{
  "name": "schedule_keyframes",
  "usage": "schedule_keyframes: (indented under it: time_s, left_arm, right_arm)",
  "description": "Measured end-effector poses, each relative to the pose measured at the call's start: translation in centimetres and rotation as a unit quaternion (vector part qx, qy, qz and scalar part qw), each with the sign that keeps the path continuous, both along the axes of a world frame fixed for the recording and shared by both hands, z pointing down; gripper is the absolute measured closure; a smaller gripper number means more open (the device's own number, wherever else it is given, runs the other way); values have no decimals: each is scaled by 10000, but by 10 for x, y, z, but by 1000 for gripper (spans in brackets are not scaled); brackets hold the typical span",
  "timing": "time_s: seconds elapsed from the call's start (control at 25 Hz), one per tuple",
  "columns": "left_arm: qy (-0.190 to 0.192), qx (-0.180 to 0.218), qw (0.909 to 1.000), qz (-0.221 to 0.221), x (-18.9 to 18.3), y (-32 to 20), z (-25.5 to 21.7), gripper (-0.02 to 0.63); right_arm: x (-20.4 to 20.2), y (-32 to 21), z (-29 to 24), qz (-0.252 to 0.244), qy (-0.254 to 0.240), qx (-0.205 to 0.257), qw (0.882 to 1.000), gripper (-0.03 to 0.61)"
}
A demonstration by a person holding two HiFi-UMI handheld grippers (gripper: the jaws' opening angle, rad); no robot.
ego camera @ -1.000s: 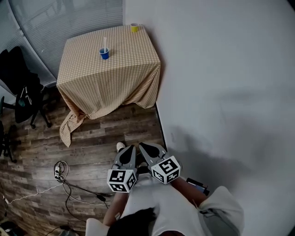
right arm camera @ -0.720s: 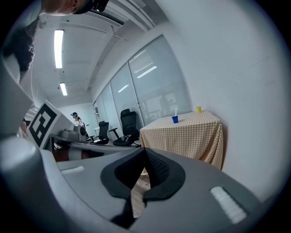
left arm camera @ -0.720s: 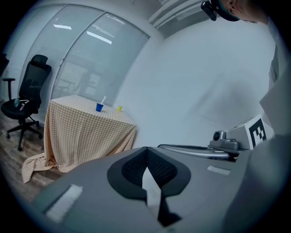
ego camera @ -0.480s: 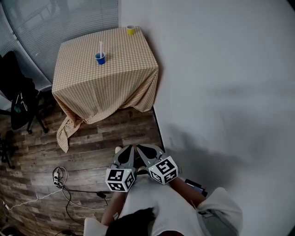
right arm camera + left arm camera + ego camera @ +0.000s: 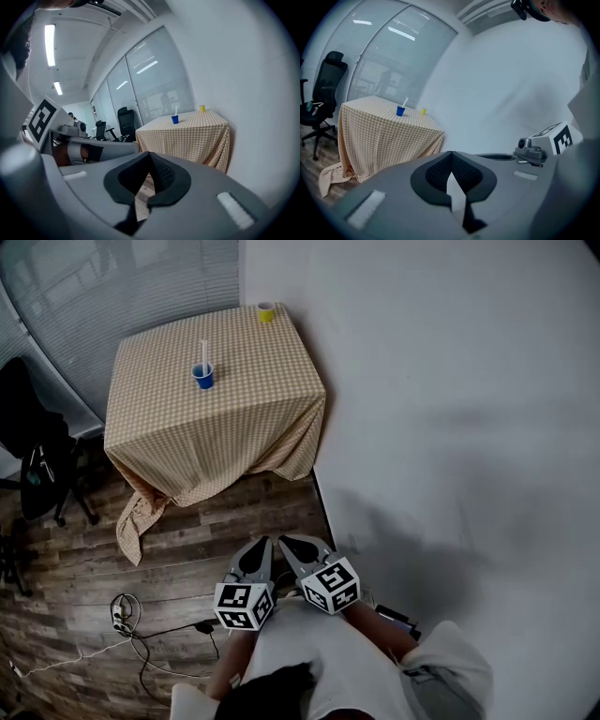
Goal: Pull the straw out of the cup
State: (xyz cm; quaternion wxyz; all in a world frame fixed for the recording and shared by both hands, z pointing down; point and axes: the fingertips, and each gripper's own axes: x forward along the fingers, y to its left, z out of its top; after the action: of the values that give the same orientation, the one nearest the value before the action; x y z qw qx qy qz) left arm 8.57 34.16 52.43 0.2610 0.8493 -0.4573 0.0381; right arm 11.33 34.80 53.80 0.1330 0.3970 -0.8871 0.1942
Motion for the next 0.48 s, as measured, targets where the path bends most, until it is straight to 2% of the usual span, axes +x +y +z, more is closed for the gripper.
schedule_keyframes:
  time_s: [0.48]
  left_arm:
    - [32, 8, 10000, 85, -23, -51, 0, 600]
  right_arm:
    - [-10, -51, 16, 317, -43, -387, 9987, 572]
